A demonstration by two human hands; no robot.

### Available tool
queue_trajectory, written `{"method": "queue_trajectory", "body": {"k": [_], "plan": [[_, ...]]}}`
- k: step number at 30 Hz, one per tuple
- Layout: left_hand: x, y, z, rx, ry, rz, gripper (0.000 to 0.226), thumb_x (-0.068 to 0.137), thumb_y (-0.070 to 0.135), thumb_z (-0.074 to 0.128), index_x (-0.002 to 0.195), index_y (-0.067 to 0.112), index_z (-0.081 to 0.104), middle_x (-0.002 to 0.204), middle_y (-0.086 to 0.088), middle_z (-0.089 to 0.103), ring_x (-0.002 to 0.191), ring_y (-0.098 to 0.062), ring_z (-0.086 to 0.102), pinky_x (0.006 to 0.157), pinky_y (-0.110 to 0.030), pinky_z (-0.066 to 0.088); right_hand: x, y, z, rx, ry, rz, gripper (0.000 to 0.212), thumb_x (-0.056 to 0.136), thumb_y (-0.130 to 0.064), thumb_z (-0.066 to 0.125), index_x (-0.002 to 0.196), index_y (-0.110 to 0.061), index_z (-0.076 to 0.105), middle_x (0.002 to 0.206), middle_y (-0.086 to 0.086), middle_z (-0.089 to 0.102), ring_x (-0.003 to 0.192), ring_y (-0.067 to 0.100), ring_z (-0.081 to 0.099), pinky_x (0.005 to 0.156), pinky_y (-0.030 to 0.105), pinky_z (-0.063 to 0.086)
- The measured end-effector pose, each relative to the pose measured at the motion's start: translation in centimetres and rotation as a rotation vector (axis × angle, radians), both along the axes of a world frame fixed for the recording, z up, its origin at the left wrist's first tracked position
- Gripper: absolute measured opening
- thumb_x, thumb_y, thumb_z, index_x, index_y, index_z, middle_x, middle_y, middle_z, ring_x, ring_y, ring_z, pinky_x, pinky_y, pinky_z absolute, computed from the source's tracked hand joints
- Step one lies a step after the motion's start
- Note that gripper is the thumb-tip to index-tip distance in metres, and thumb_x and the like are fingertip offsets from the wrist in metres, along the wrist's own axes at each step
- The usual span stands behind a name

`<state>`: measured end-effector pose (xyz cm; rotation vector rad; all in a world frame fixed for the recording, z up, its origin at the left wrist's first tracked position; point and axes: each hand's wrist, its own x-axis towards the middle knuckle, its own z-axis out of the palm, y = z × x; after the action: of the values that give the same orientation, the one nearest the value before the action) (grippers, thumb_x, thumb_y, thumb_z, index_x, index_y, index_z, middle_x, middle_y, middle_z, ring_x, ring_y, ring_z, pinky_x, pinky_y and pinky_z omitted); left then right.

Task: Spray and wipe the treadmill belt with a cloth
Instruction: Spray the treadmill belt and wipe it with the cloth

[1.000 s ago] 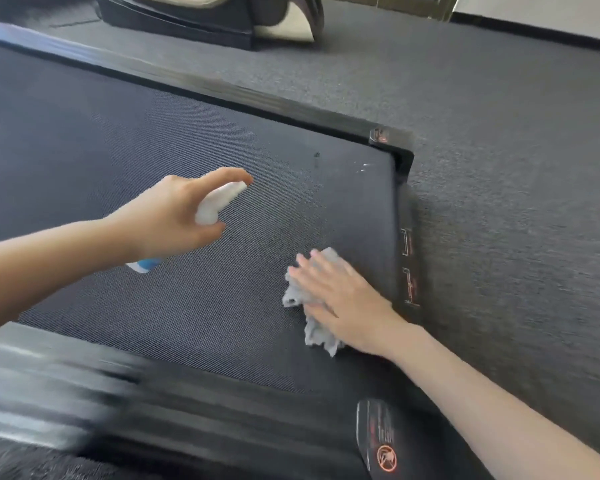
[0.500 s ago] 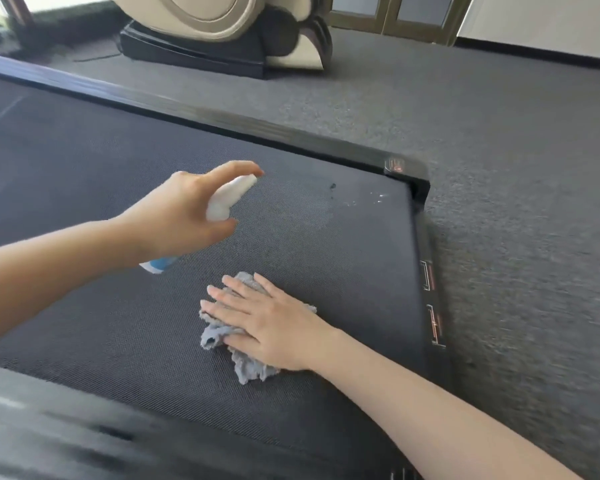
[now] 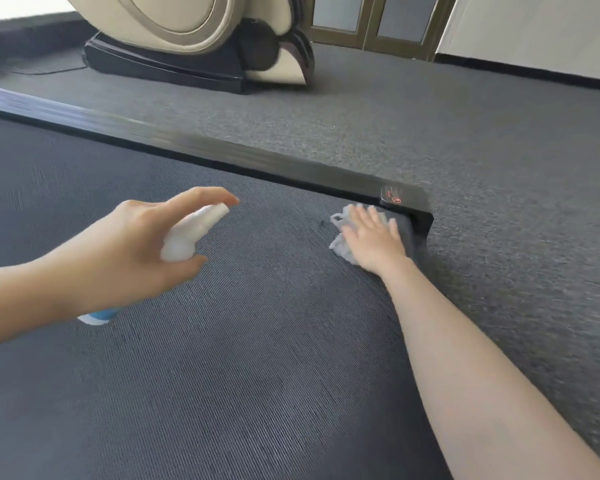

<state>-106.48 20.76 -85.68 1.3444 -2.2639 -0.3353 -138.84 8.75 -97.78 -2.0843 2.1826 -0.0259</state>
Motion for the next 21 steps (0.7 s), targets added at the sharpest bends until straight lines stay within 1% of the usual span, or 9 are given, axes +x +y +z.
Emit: {"method": "queue_trajectory", "body": {"k": [3,5,8,12,14,16,18,20,21], "plan": [[0.6,-0.5,-0.6,-0.019,-0.045,-0.004,0.075,0.070,0.015,0.074,0.116,0.064,0.039,0.070,0.012,0.060,0.062,-0.011,0.054,0.063,-0.040,0.053,-2.2,-2.3,-0.5,-0.023,0.045,-0.165,0.054,0.101,-0.040,0.012,0.152,-0.021,0.005,0.160,-0.005,0.002,0.147,0.017,-0.002,0.117,0.045,0.001],[0.9,-0.5,-0.9,-0.031,-0.061,0.017,0.075,0.069,0.015,0.075,0.116,0.063,0.041,0.075,0.017,0.059,0.063,-0.009,0.054,0.063,-0.040,0.054,-1.3,-2.5,-0.5,-0.018,0.037,-0.128,0.053,0.102,-0.037,0.013,0.151,-0.020,0.007,0.160,-0.003,0.004,0.146,0.019,0.000,0.117,0.043,0.002],[0.6,-1.0,-1.4,-0.030,-0.064,0.023,0.077,0.069,0.015,0.076,0.116,0.064,0.040,0.073,0.015,0.059,0.062,-0.009,0.054,0.063,-0.040,0.055,1.9,0.4,-0.2,-0.012,-0.049,0.163,0.051,0.103,-0.034,0.017,0.151,-0.021,0.010,0.160,-0.002,0.004,0.147,0.018,-0.001,0.118,0.040,0.000],[-1.2,-2.1,-1.7,0.002,-0.041,-0.030,0.075,0.071,0.013,0.075,0.117,0.061,0.040,0.064,0.009,0.058,0.063,-0.011,0.053,0.062,-0.038,0.052,7.3,9.6,0.1,-0.043,-0.147,0.609,0.052,0.101,-0.037,0.024,0.151,-0.025,0.013,0.160,-0.006,0.005,0.146,0.011,-0.006,0.118,0.035,-0.007],[-2.2,-2.6,-1.9,0.028,-0.029,-0.044,0.070,0.073,0.013,0.073,0.118,0.057,0.041,0.063,0.009,0.058,0.063,-0.009,0.054,0.058,-0.032,0.048,7.9,13.5,0.5,-0.015,-0.163,0.727,0.054,0.100,-0.040,0.023,0.151,-0.026,0.012,0.159,-0.009,0.004,0.146,0.008,-0.009,0.117,0.031,-0.010],[-3.0,-2.9,-2.1,0.043,-0.016,-0.044,0.067,0.075,0.014,0.070,0.120,0.054,0.041,0.060,0.006,0.057,0.064,-0.008,0.055,0.056,-0.025,0.043,7.0,14.8,0.6,0.012,-0.172,0.756,0.056,0.099,-0.043,0.021,0.151,-0.028,0.009,0.159,-0.012,0.001,0.144,0.003,-0.013,0.117,0.028,-0.012],[-3.5,-3.2,-2.2,0.042,-0.016,-0.041,0.065,0.076,0.015,0.069,0.121,0.052,0.040,0.062,0.004,0.059,0.066,-0.008,0.055,0.057,-0.025,0.044,5.5,14.1,0.4,-0.039,-0.109,0.720,0.058,0.097,-0.046,0.016,0.151,-0.027,0.008,0.159,-0.012,0.003,0.145,0.004,-0.007,0.118,0.031,-0.006],[-3.6,-3.2,-2.4,0.031,-0.020,-0.038,0.064,0.077,0.016,0.068,0.121,0.052,0.039,0.064,0.003,0.062,0.066,-0.008,0.055,0.059,-0.028,0.047,3.3,11.3,-0.1,-0.121,-0.007,0.575,0.068,0.091,-0.049,0.006,0.151,-0.019,0.016,0.159,-0.003,0.012,0.147,0.014,0.005,0.119,0.040,0.007],[-3.6,-3.2,-2.5,0.034,-0.021,-0.031,0.064,0.077,0.016,0.067,0.121,0.052,0.038,0.064,0.002,0.062,0.066,-0.007,0.055,0.060,-0.030,0.047,1.9,9.1,-0.1,-0.111,0.030,0.467,0.075,0.086,-0.050,-0.001,0.150,-0.017,0.017,0.159,0.000,0.011,0.147,0.018,0.006,0.119,0.043,0.010]]}}
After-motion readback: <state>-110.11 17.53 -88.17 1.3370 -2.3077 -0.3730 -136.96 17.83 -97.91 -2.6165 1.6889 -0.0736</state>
